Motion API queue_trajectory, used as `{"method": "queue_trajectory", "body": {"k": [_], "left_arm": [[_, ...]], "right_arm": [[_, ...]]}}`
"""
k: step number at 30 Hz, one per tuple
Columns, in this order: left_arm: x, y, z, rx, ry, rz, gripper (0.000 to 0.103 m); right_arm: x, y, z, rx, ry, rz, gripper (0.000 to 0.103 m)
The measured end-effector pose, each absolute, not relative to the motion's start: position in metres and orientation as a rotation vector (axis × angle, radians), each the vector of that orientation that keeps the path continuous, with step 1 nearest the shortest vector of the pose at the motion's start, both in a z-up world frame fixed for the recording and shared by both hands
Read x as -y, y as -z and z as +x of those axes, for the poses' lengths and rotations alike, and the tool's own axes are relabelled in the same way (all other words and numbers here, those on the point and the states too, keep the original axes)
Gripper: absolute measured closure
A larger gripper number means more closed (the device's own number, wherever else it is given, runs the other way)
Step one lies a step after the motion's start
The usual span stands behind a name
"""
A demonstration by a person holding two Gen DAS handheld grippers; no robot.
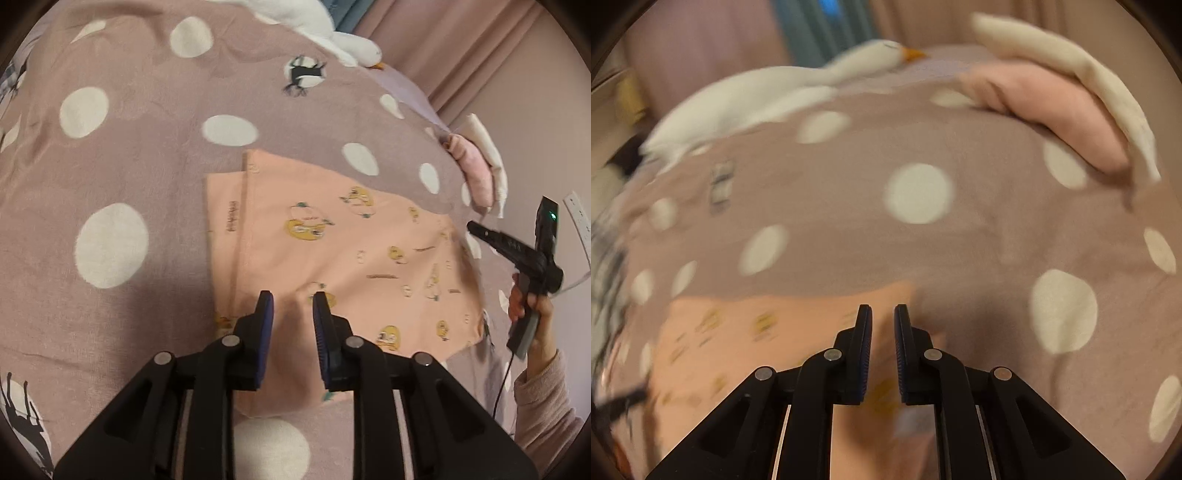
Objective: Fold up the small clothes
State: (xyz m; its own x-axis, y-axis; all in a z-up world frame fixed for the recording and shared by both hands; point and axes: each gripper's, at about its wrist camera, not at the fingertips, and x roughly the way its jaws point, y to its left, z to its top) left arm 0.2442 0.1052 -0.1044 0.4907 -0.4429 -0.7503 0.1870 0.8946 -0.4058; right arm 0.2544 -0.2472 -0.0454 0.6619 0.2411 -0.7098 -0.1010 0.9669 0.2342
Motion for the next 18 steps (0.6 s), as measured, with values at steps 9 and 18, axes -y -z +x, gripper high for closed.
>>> {"method": "queue_trajectory", "body": {"k": [9,18], "left_arm": [[-0.082,0.143,0.225,-1.079,0.348,-0.157,0.083],[-0.104,0.141,0.192,-1.095,0.374,-0.245,0.081]], "right_arm": [[0.197,0.099,0.186,-1.039,-0.243,-0.094,0.094],[0.209,0.105,0.137,-1.096,-0.187,-0.161,0.093]]}}
